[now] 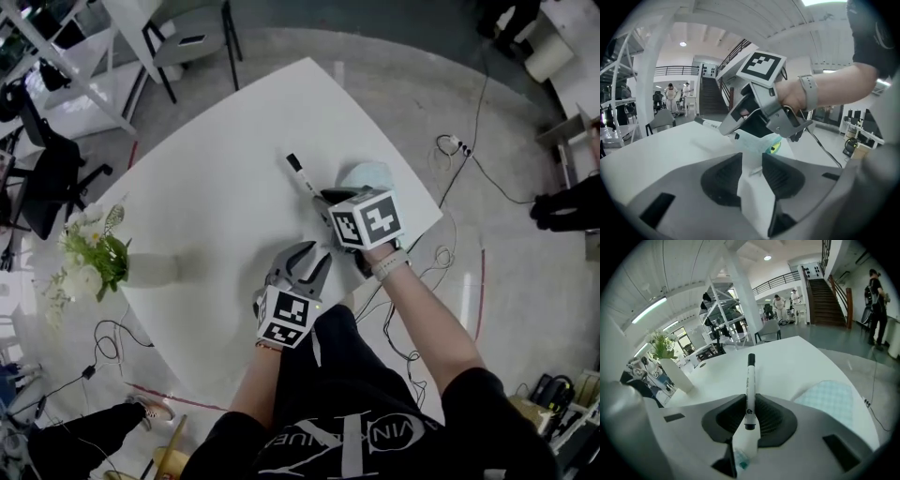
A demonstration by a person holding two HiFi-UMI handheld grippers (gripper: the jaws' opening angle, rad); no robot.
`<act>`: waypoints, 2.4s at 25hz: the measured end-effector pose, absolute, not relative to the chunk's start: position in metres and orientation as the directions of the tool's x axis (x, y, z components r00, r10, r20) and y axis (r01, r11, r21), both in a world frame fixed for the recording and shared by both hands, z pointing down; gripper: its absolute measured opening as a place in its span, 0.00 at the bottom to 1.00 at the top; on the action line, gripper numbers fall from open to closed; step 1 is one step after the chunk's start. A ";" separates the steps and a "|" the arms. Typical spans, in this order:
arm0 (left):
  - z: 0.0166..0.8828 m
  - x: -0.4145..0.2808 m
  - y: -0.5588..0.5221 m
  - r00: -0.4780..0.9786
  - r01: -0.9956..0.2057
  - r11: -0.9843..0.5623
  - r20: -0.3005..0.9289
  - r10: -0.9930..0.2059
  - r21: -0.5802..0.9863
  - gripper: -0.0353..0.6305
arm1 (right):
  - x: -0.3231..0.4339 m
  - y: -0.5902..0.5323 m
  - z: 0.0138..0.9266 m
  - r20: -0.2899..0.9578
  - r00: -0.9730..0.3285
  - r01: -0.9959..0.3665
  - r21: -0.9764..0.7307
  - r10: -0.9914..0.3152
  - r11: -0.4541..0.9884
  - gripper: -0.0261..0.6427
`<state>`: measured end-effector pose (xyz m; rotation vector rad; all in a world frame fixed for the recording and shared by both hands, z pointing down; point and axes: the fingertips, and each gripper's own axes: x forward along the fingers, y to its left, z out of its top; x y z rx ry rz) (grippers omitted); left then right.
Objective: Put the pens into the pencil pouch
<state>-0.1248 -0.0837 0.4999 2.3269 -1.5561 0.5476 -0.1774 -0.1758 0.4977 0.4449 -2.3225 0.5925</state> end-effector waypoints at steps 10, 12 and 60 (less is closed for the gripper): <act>0.504 -0.084 -0.115 0.429 -0.868 -0.497 0.487 -0.761 -0.010 0.26 | -0.075 -0.189 0.491 0.673 -0.696 -0.584 -0.329 -0.249 0.742 0.15; 0.506 -0.074 -0.121 0.445 -0.851 -0.525 0.495 -0.747 -0.028 0.26 | -0.053 -0.190 0.495 0.678 -0.685 -0.613 -0.336 -0.268 0.716 0.15; 0.507 -0.028 -0.168 0.452 -0.820 -0.569 0.538 -0.712 -0.064 0.10 | 0.041 -0.115 0.541 0.711 -0.696 -0.646 -0.559 -0.100 0.520 0.15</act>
